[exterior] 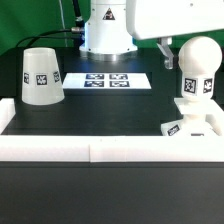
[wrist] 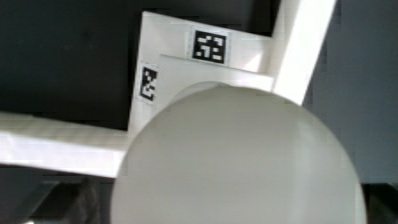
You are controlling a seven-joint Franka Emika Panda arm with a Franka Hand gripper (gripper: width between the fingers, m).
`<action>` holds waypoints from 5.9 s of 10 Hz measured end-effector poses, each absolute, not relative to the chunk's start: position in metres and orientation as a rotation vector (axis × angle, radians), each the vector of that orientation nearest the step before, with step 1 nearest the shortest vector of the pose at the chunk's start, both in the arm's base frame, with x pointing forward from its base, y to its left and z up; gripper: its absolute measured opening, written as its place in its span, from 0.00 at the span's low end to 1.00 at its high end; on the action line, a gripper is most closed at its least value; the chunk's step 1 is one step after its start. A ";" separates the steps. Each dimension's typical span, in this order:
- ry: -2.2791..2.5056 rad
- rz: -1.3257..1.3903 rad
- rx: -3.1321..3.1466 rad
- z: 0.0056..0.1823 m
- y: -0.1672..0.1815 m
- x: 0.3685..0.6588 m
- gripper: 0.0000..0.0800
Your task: Assemble lamp
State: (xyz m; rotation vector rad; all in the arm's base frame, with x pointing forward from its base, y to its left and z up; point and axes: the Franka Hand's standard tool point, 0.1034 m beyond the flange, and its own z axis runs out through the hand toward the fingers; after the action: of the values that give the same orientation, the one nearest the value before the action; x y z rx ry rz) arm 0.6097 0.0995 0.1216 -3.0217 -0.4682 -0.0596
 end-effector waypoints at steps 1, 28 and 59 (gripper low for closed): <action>-0.567 -0.061 -3.012 0.121 0.101 0.609 0.87; 0.169 -0.052 -3.098 0.120 0.099 0.610 0.72; -1.510 -0.053 -2.772 0.121 0.101 0.612 0.87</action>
Offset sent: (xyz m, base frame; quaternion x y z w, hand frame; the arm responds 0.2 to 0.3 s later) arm 0.0007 0.0025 -0.0016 0.0015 -0.0040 -0.1377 0.9905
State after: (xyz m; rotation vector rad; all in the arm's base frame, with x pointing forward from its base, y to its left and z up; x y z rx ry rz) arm 0.6125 0.1008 0.1207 -2.7723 -1.5102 -0.0528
